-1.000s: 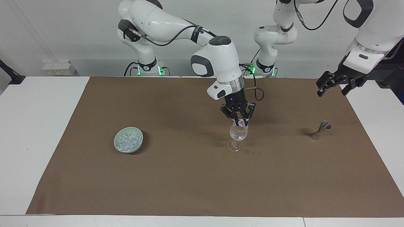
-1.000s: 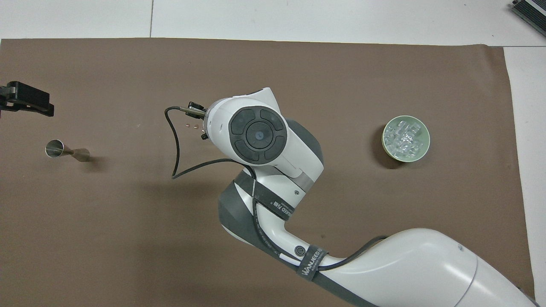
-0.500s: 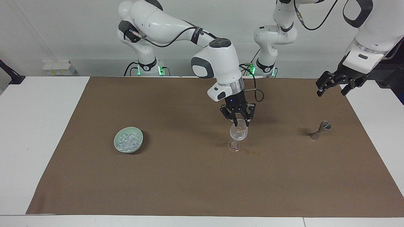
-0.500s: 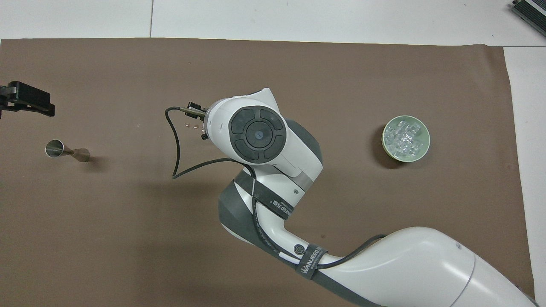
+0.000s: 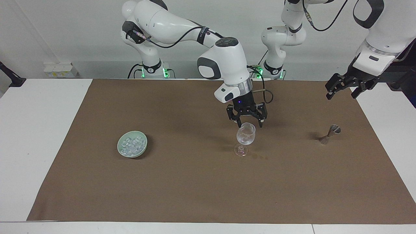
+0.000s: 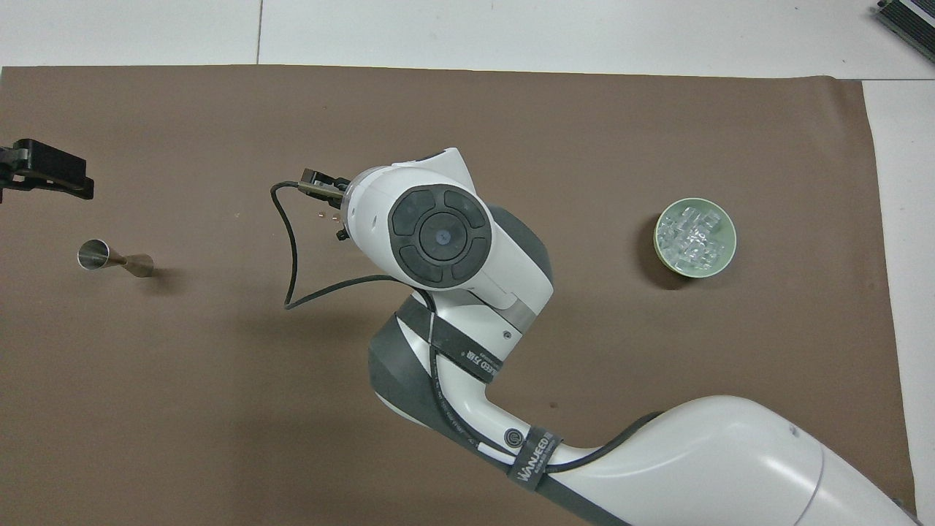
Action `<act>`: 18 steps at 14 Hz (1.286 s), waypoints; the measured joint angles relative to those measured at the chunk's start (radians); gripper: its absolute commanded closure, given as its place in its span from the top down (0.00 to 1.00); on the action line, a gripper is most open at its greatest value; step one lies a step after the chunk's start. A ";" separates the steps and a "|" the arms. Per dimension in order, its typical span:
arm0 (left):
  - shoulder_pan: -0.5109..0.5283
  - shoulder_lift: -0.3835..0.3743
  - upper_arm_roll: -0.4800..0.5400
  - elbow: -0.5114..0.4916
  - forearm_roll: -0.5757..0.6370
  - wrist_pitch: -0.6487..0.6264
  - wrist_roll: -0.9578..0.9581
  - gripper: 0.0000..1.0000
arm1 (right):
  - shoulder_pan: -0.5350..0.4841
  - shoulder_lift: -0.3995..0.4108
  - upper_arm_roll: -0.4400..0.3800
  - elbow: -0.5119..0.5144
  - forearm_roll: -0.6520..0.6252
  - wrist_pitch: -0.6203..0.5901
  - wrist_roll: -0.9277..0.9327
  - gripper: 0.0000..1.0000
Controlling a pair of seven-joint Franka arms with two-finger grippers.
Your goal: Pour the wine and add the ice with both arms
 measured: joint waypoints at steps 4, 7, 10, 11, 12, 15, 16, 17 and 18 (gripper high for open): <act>0.000 0.000 0.000 0.000 0.000 0.000 0.000 1.00 | -0.012 -0.073 -0.064 0.005 -0.039 -0.015 -0.008 1.00; -0.001 0.000 -0.003 0.000 -0.005 0.001 -0.001 1.00 | -0.018 -0.120 -0.137 0.005 -0.039 -0.055 -0.054 1.00; -0.001 0.000 -0.004 0.000 -0.008 0.001 -0.001 1.00 | -0.023 -0.145 -0.210 0.005 -0.032 -0.075 -0.124 1.00; -0.001 0.000 -0.004 0.000 -0.008 0.001 -0.001 1.00 | -0.025 -0.152 -0.236 0.005 -0.027 -0.078 -0.147 1.00; -0.001 0.000 -0.004 0.000 -0.008 0.001 -0.001 1.00 | -0.026 -0.158 -0.263 0.005 -0.020 -0.087 -0.173 1.00; -0.001 0.000 -0.004 0.000 -0.008 0.001 -0.001 1.00 | -0.028 -0.186 -0.346 0.005 0.042 -0.136 -0.280 1.00; -0.001 0.000 -0.004 0.000 -0.008 0.001 -0.001 1.00 | -0.028 -0.198 -0.376 0.005 0.070 -0.154 -0.324 1.00; -0.001 0.000 -0.004 0.000 -0.008 0.001 -0.001 1.00 | -0.029 -0.211 -0.405 0.005 0.099 -0.177 -0.370 1.00; -0.001 0.000 -0.003 0.000 -0.008 0.001 -0.001 1.00 | -0.029 -0.225 -0.432 0.005 0.127 -0.201 -0.414 1.00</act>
